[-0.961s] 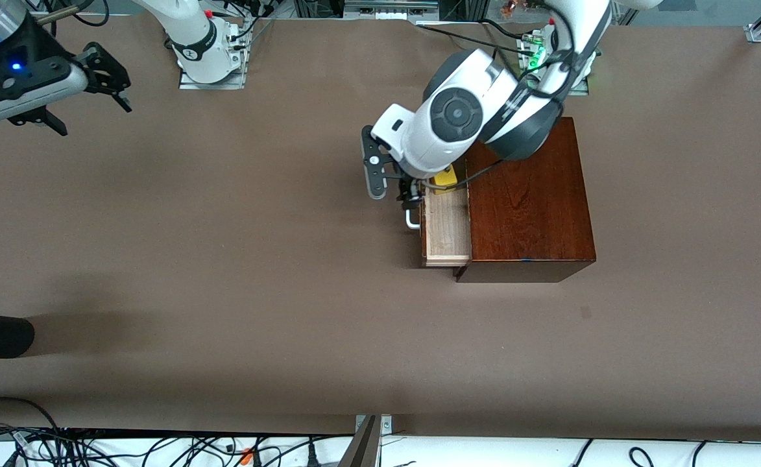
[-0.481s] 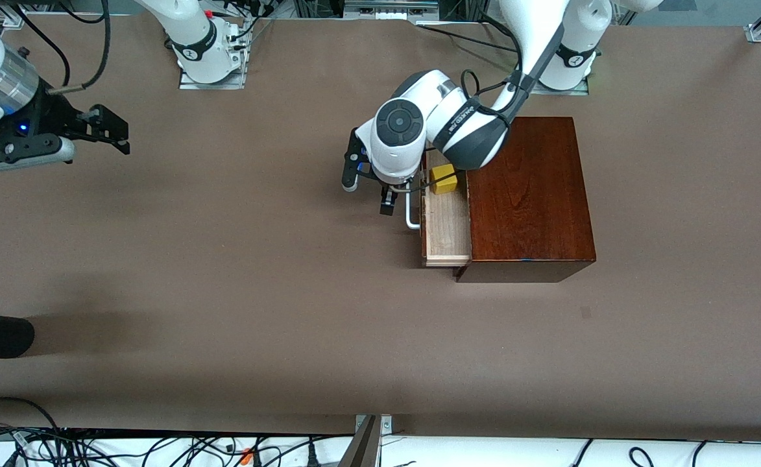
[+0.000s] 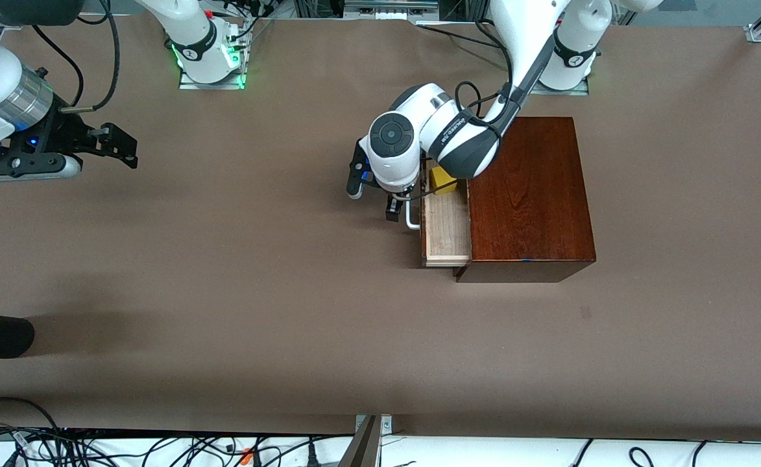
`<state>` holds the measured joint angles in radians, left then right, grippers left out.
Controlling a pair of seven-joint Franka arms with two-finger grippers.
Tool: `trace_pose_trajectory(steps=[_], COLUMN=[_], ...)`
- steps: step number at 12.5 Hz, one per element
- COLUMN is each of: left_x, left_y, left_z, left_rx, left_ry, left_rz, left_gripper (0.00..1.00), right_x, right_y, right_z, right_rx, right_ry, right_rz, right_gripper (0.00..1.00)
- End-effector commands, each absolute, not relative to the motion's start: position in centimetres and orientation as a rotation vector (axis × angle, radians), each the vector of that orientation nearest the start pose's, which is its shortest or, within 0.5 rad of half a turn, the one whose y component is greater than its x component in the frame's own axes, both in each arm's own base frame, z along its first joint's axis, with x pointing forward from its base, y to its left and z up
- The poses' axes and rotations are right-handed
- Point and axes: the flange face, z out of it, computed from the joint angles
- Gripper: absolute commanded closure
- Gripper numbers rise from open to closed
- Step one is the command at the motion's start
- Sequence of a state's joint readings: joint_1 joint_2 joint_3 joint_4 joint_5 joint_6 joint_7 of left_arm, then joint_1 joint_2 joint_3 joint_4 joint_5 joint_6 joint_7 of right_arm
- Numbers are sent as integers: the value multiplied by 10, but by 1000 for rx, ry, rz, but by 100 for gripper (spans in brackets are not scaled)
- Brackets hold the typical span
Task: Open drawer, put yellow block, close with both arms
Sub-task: 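Retract the right gripper while the left gripper moves to the drawer, then push the drawer shut with the left gripper against its handle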
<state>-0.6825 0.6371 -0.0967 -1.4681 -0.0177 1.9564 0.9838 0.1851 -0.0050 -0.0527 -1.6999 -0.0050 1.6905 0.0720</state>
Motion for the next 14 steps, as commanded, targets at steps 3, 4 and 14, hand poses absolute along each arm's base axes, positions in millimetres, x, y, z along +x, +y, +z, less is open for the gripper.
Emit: trace_pose_trajectory(steps=[3,4,14], left_x=[514,512,505], left_y=[-461,-463,-485], left_z=[293,295,300], left_rx=[-1979,-1992,-2128], left_ry=[2437,2436,2436], left_rz=[346,348,295], left_gripper=[0,0,0], right_x=[565,566,570], right_y=[76,76,84], right_z=[589,591,596], right_rx=[-3130,-3130,-3115], right_ry=[-95,-95,-83], right_rz=[-78,-90,-116], right_gripper=[0,0,0])
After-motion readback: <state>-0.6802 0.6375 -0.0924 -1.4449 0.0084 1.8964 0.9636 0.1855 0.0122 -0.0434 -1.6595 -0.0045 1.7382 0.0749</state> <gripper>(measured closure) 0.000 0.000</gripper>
